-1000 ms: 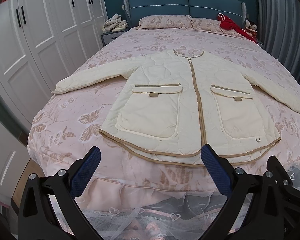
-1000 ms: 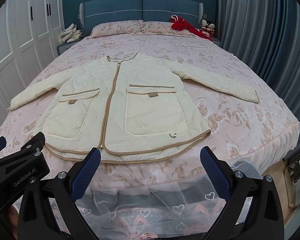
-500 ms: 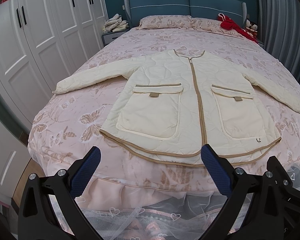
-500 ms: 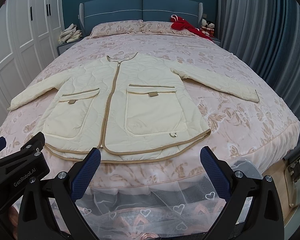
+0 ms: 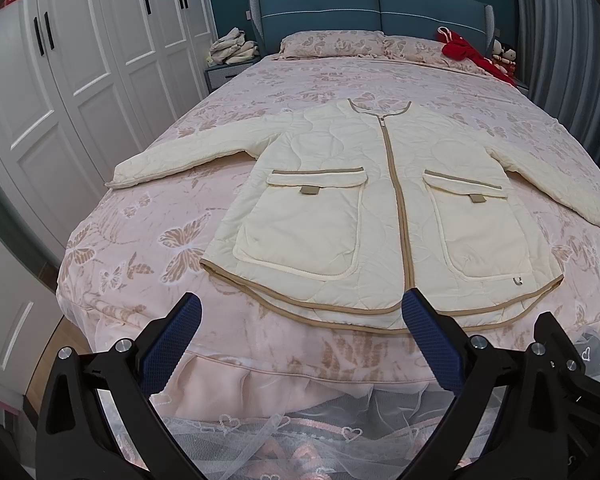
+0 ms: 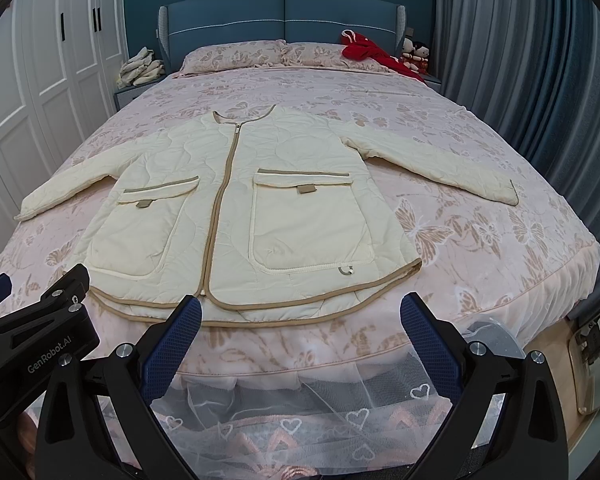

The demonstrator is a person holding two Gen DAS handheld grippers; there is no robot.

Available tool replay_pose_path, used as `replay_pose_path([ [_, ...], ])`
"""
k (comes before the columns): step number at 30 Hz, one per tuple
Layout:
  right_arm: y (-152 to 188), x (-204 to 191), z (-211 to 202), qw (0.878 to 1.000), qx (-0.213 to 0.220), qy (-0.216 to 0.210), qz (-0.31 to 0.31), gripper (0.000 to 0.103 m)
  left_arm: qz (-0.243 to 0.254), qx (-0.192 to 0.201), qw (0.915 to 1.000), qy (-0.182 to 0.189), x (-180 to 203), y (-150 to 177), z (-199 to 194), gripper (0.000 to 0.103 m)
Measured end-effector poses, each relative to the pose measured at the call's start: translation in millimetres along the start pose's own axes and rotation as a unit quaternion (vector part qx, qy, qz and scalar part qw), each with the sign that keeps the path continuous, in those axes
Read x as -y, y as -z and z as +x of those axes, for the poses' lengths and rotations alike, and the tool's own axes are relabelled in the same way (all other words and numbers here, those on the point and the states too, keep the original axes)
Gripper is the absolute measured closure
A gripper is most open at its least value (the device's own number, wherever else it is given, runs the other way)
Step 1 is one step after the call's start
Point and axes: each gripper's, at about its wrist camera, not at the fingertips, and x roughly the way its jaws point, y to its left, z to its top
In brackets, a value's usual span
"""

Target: Fold large clothes

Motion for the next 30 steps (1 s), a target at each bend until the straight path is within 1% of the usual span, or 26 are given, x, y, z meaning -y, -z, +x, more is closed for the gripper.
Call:
replay_pose_path([
  [30,0.4,0.2,-0.3,1.0,0.0,-0.001,0.0,0.005,-0.002,0.001,1.0,-0.001,-3.7,0.0,-3.2,0.005],
])
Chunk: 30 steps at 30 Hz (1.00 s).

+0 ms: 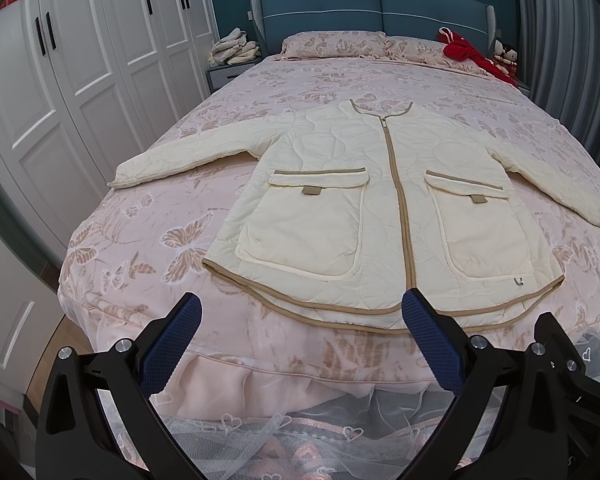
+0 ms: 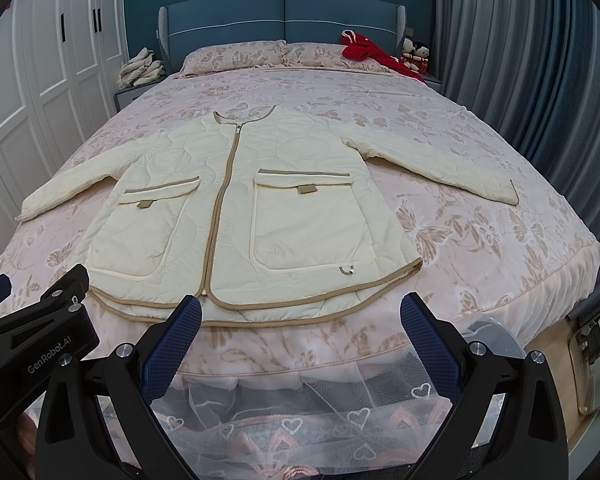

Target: Fold large clothes

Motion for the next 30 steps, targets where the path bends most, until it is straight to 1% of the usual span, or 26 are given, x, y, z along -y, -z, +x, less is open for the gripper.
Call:
replay_pose_path([
  [15,1,-1,2,1.0,0.0,-0.001,0.0,0.005,0.0,-0.001,1.0,0.0,0,0,0,0.005],
  [23,0,-5,9,1.0,-0.017,-0.011,-0.005,0.005,0.002,-0.014,0.9999,0.007,-5,3,10,0.005],
  [27,-1,8,31,0.999,-0.029,-0.012,0.007,0.005,-0.007,-0.023,0.9997,0.006,-6,-2,26,0.005],
  [30,-12,34,49,0.999,-0.039,-0.006,0.034,0.005,-0.014,-0.031,0.9994,0.005,-12,-10,40,0.005],
])
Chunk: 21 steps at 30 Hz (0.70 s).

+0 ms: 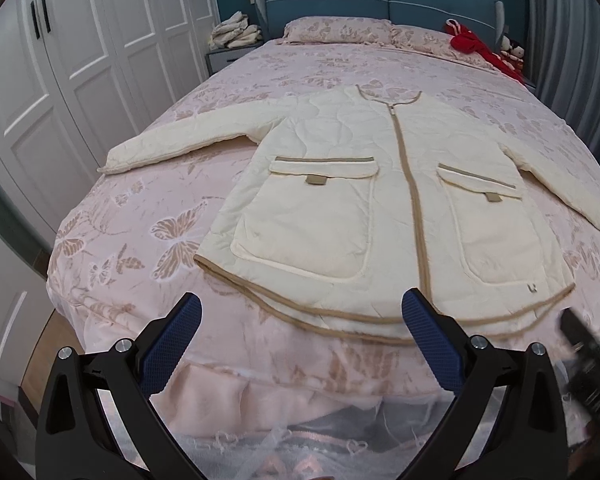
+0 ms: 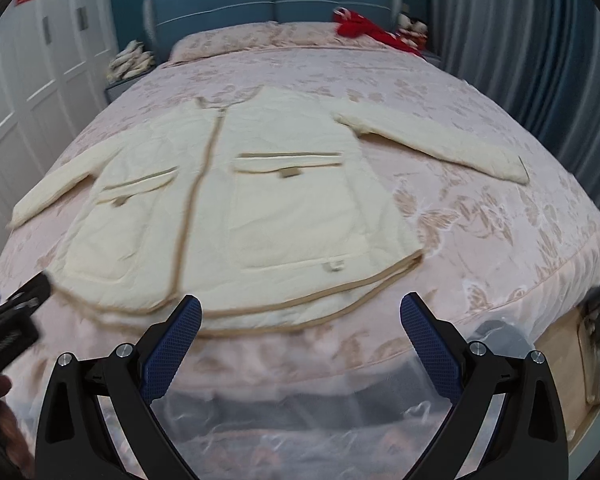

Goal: Fold large clothes
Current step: 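Grasp the jacket sleeve with the right gripper and lift it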

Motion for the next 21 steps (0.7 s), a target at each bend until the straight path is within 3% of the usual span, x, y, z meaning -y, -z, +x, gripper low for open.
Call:
replay_pose_path([
  [8,-72,128,54,0.99,0.014,0.02,0.136,0.005,-0.038,-0.022,0.999,-0.003,-18,-41,44,0.005],
  [11,-100,189,85,0.979,0.017,0.017,0.204,0.005,-0.063,-0.038,0.9973,-0.003,-26,-57,66,0.005],
  [14,-120,256,127,0.958,0.009,0.023,0.285,0.005,-0.085,-0.06,0.9946,-0.002,-31,-71,91,0.005],
  [21,-149,353,204,0.929,0.002,0.061,0.366,0.005,-0.101,-0.075,0.9919,-0.02,-29,-97,137,0.005],
])
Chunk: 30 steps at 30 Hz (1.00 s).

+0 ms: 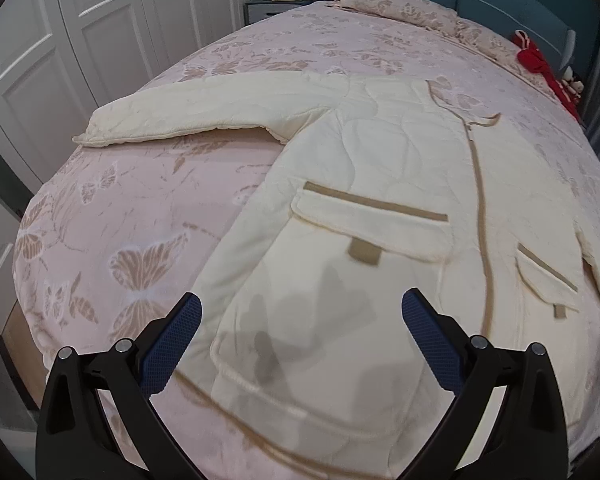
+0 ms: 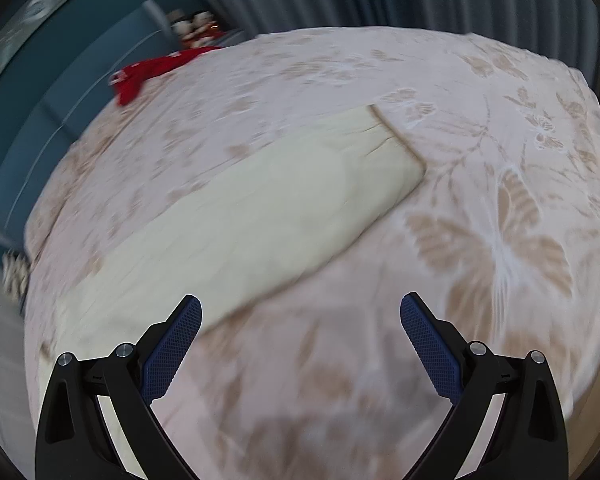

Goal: Fold large clothes
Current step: 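Grasp the jacket sleeve with the right gripper and lift it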

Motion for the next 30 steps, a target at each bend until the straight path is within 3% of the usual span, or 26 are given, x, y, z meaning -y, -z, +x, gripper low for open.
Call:
replay_pose_path([
  [5,-26,27,48,0.998,-0.008,0.035,0.057,0.005,-0.01,-0.009,0.9999,-0.007,6,-16,27,0.005],
  [8,-30,25,54,0.998,0.019,0.033,0.05,0.005,-0.012,-0.014,0.9998,-0.005,8,-21,38,0.005],
  [10,-35,17,60,0.999,0.021,0.02,0.039,0.019,-0.011,-0.015,0.9998,-0.005,10,-23,44,0.005],
  [12,-38,2,62,0.999,0.014,-0.002,0.032,0.055,-0.01,-0.016,0.9998,-0.004,11,-25,49,0.005],
  [13,-40,-10,61,1.0,0.016,-0.009,0.022,0.066,-0.01,-0.019,0.9998,-0.003,11,-26,51,0.005],
  [14,-43,-25,58,1.0,0.019,-0.024,0.007,0.086,-0.011,-0.02,0.9997,-0.002,11,-27,53,0.005],
  [17,-42,-82,34,0.996,0.041,-0.071,-0.047,0.09,-0.013,-0.018,0.9998,0.0,9,-28,54,0.005],
  [19,-31,-140,7,0.985,0.057,-0.121,-0.11,0.09,-0.02,-0.014,0.9997,0.006,5,-29,52,0.005],
  [21,-5,-204,-23,0.966,0.065,-0.173,-0.182,0.09,-0.029,-0.012,0.9994,0.013,0,-31,50,0.005],
  [24,53,-293,-59,0.923,0.049,-0.26,-0.279,0.091,-0.04,-0.005,0.9989,0.025,-8,-35,46,0.005],
  [28,154,-380,-76,0.862,-0.021,-0.352,-0.363,0.091,-0.049,0.009,0.998,0.038,-20,-43,38,0.005],
  [30,206,-408,-72,0.839,-0.052,-0.365,-0.4,0.089,-0.054,0.014,0.9974,0.047,-26,-48,35,0.005],
])
